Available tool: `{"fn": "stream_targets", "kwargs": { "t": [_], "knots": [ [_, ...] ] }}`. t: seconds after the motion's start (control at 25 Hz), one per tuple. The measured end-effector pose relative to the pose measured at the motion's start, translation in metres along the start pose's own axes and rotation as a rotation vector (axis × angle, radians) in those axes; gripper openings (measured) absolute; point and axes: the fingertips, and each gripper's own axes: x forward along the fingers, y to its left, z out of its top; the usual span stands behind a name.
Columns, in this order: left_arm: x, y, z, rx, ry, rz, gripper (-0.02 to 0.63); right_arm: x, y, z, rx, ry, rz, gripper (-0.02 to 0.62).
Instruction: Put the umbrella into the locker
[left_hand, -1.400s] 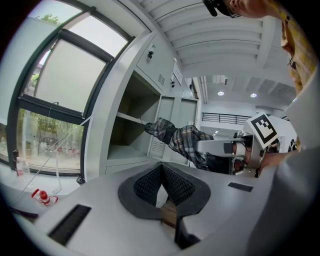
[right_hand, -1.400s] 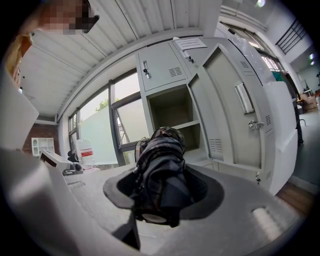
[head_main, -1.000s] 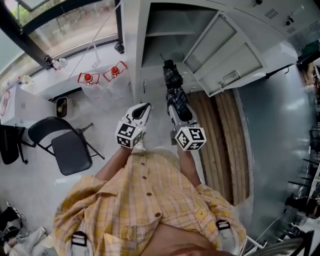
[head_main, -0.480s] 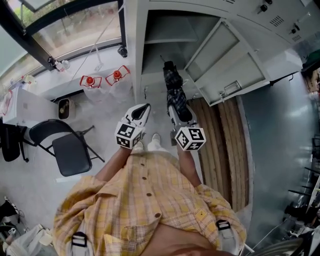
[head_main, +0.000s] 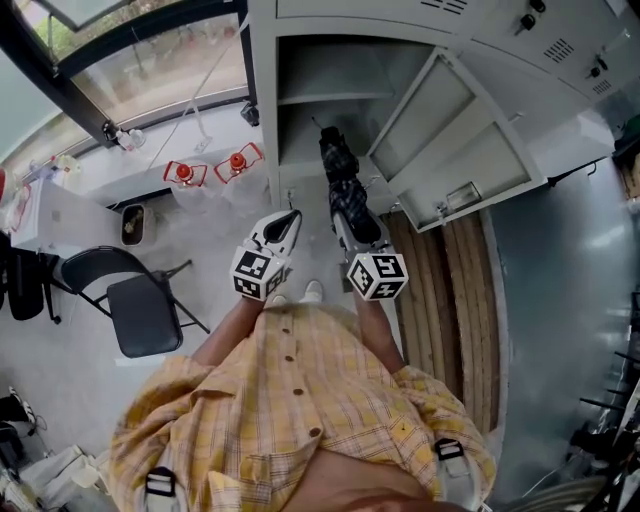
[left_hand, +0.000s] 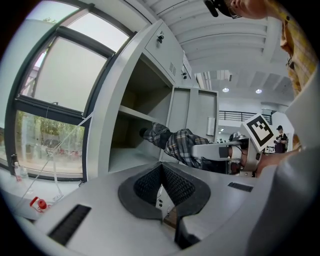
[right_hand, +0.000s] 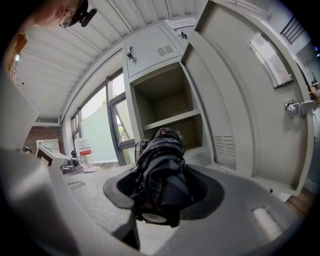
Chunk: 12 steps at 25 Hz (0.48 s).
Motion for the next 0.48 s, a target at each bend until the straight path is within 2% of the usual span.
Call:
{"fn": "stream_targets", "kwargs": {
  "t": [0.48],
  "knots": [
    [0.029,0.004,0.005,0.009,-0.005,0.011,0.005,0.021,-0.031,0.002,-0.015,0.033,0.006,0.193]
  ]
}}
